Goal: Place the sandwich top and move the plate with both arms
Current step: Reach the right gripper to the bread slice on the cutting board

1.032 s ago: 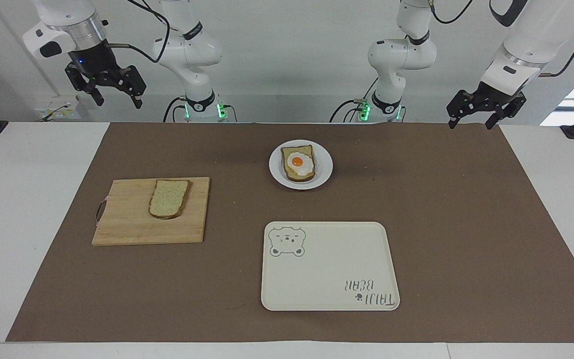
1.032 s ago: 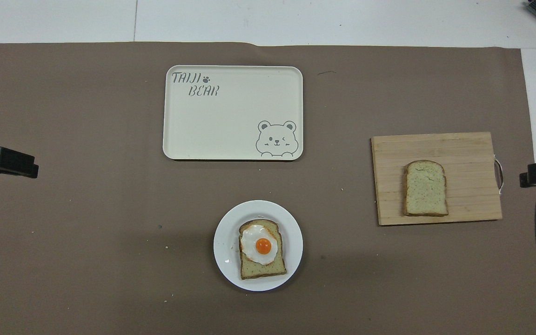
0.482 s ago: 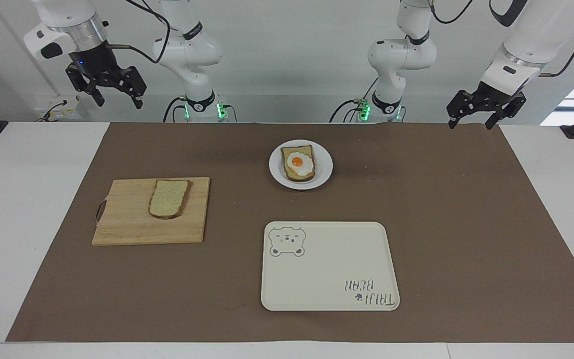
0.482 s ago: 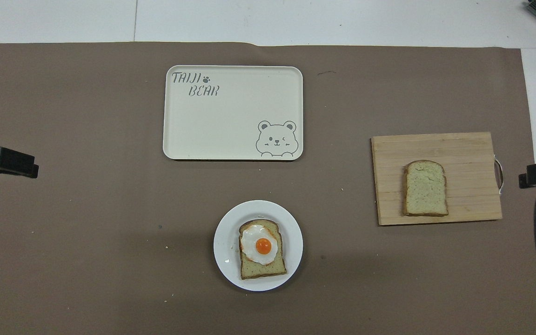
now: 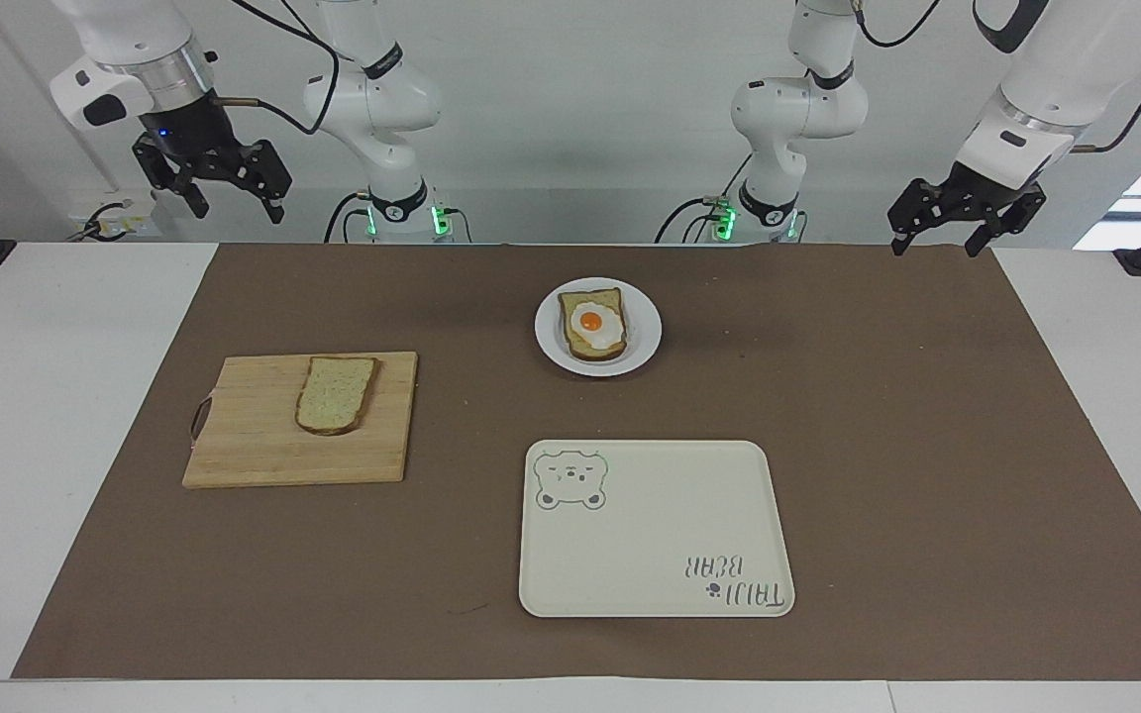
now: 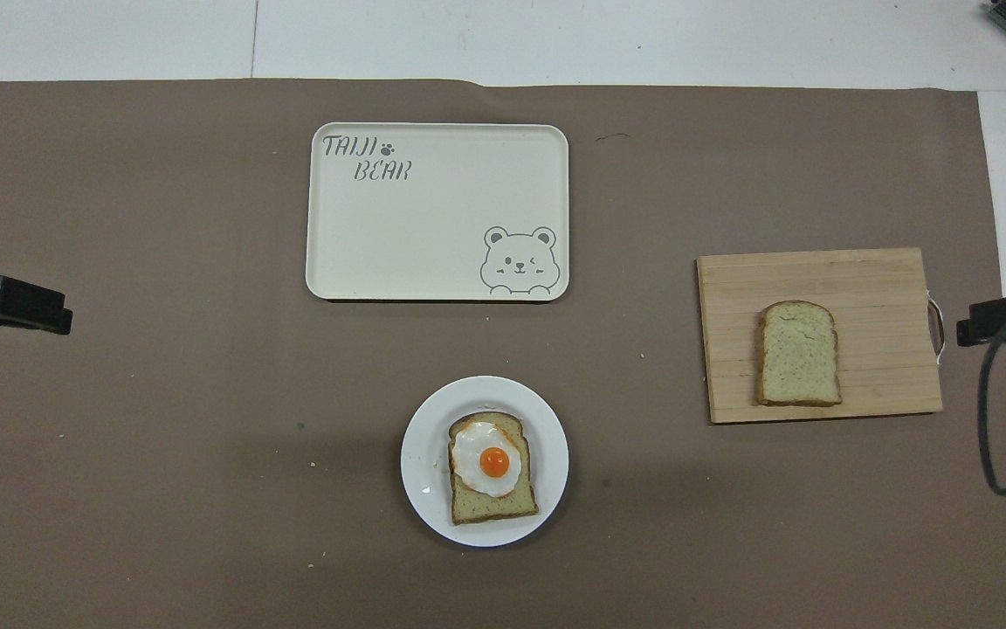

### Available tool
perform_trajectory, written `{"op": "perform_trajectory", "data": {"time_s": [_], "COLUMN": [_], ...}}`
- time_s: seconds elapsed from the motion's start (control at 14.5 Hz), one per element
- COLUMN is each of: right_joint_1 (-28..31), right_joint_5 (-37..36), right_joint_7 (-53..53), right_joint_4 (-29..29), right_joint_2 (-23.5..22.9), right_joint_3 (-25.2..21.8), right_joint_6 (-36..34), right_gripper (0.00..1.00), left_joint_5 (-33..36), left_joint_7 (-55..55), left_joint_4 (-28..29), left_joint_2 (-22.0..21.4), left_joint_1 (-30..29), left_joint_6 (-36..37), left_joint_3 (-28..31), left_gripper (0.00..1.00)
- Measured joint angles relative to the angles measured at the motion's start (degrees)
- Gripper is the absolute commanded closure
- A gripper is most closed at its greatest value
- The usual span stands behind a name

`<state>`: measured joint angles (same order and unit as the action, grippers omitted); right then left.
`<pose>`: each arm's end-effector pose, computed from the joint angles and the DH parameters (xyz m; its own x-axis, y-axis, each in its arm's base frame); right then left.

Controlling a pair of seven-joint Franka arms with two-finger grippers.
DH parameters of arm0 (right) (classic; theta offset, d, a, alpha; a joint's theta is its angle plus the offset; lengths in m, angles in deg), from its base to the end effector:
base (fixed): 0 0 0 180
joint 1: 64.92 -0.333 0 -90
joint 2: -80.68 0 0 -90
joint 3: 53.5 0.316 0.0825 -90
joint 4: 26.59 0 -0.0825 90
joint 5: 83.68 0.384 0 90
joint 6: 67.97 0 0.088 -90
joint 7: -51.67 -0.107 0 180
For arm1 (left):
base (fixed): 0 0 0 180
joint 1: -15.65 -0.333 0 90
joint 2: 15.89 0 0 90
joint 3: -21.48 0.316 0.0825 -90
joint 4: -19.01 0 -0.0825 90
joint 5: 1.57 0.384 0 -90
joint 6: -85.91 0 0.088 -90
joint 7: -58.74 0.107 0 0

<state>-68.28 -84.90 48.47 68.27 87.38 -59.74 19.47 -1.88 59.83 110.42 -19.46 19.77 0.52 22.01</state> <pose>0.5121 -0.0317 0.6428 0.9943 -0.1060 -0.0128 -0.1058 -0.9943 0.0093 0.5256 -0.0334 0.6398 0.9957 -0.0820 -0.0426 -0.0818 -0.9966 0.0068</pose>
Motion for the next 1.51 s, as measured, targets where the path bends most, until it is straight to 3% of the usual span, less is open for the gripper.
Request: {"op": "perform_trajectory", "data": {"time_s": [0.48,1.03,1.51], "right_joint_1": [0.0,1.52,2.13], "right_joint_5": [0.0,3.9,7.53], "right_joint_7": [0.0,5.22,11.05], "right_joint_4": [8.84,12.76,21.89], "right_joint_2": [-2.12,-12.39,-13.58], "right_joint_3": [-0.01,-0.13,-0.24], "right_joint_6": [11.23,24.61,35.43], "right_gripper": [0.0,0.0,0.0], "left_joint_5": [0.0,0.0,0.0], "left_joint_7": [0.0,0.0,0.0], "left_joint_4": [0.0,0.0,0.0], "left_joint_2": [0.0,0.0,0.0], "left_joint_1": [0.0,0.0,0.0], "left_joint_6": [0.0,0.0,0.0], "left_joint_3": [0.0,0.0,0.0], "left_gripper": [0.0,0.0,0.0]}}
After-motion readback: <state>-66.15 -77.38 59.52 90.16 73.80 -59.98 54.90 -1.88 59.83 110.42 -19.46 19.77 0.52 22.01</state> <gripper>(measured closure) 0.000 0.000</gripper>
